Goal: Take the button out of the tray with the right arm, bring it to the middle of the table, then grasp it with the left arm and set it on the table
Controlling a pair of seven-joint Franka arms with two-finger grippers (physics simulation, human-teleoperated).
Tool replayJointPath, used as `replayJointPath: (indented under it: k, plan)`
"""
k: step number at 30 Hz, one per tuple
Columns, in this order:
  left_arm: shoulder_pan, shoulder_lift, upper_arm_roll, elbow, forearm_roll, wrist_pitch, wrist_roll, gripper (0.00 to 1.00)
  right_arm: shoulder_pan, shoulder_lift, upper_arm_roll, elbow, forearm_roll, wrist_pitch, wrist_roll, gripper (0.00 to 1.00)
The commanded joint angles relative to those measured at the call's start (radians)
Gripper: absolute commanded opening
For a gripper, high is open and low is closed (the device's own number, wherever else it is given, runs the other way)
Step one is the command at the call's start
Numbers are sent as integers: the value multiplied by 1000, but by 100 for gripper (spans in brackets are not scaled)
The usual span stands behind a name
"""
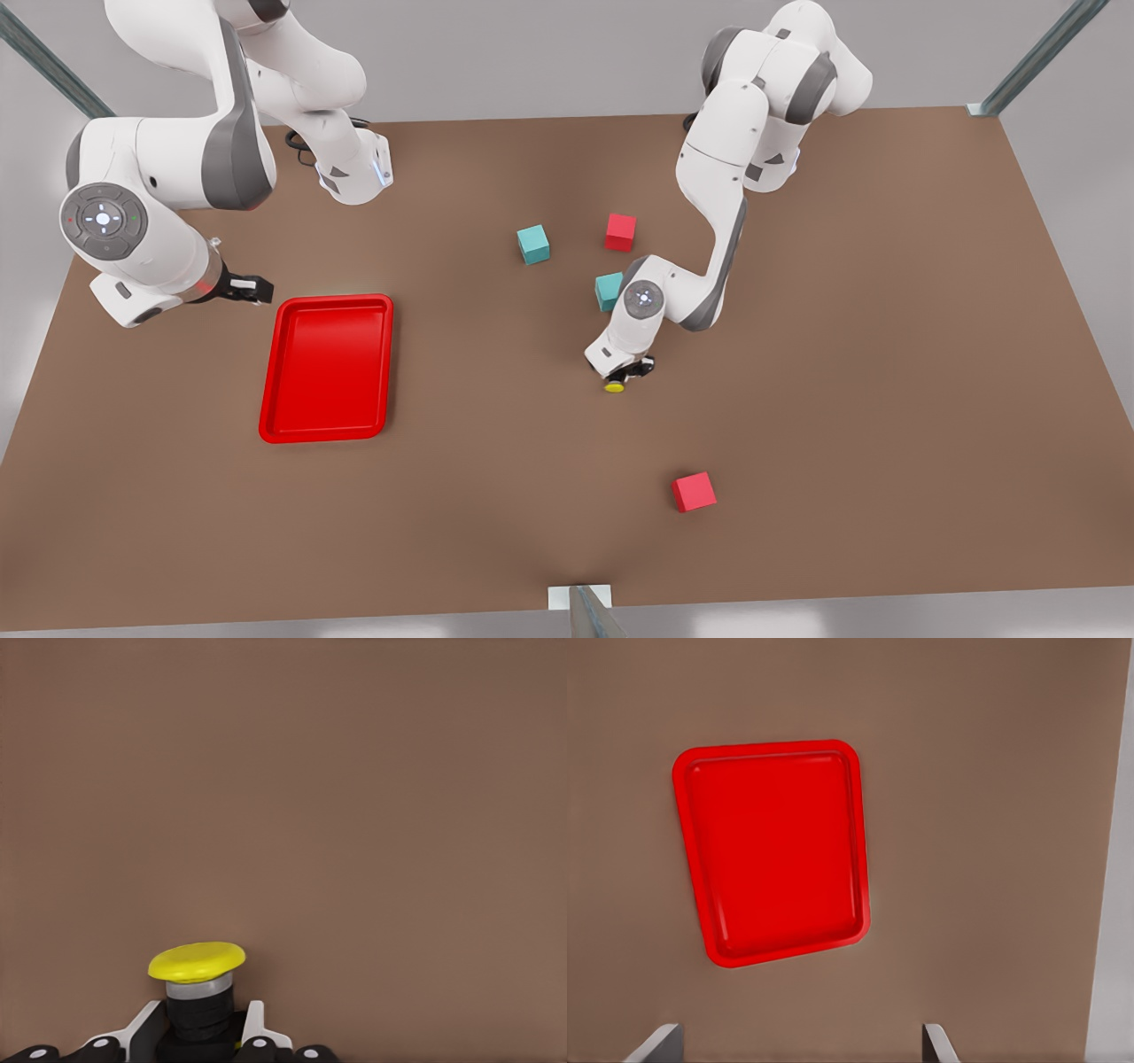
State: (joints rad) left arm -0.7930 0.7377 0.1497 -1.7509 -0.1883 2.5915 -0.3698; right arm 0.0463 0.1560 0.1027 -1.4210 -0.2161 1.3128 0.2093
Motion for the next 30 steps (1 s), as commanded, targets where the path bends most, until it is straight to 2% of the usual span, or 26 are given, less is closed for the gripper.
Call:
replayJointPath:
  k: [1, 9, 15, 19, 21, 23, 24, 28, 30]
  plan:
    - [0, 0, 1, 1, 1, -13, 0, 56, 1, -1, 0, 1, -2, -9, -42, 100]
    - [-3, 0, 1, 2, 1, -16, 0, 55, 0, 0, 0, -1, -5, -21, -41, 100]
    - [-5, -1, 14, 10, 3, -24, -1, 49, 0, 11, 0, -1, -5, -29, -39, 100]
    - [-6, -14, 39, 50, 3, -114, -3, 49, -3, 13, 0, -1, -5, -30, -41, 100]
    - [-11, -18, 65, 111, 0, -244, -12, 49, -3, 13, 0, -1, -5, -33, -41, 100]
    - [-9, -15, 103, 243, 26, -442, -343, 49, -3, 13, 0, -1, -6, -46, -41, 100]
    - [-12, -17, 105, 257, 79, -445, -636, 49, -5, 13, 0, -3, -5, -49, -41, 100]
    - [-26, -14, 117, 324, 524, -622, -1935, 49, -3, 13, 0, -3, -5, -52, -41, 100]
    - [-25, -6, 119, 330, 754, -850, -2310, 49, -2, 13, 0, -3, -2, -52, -41, 100]
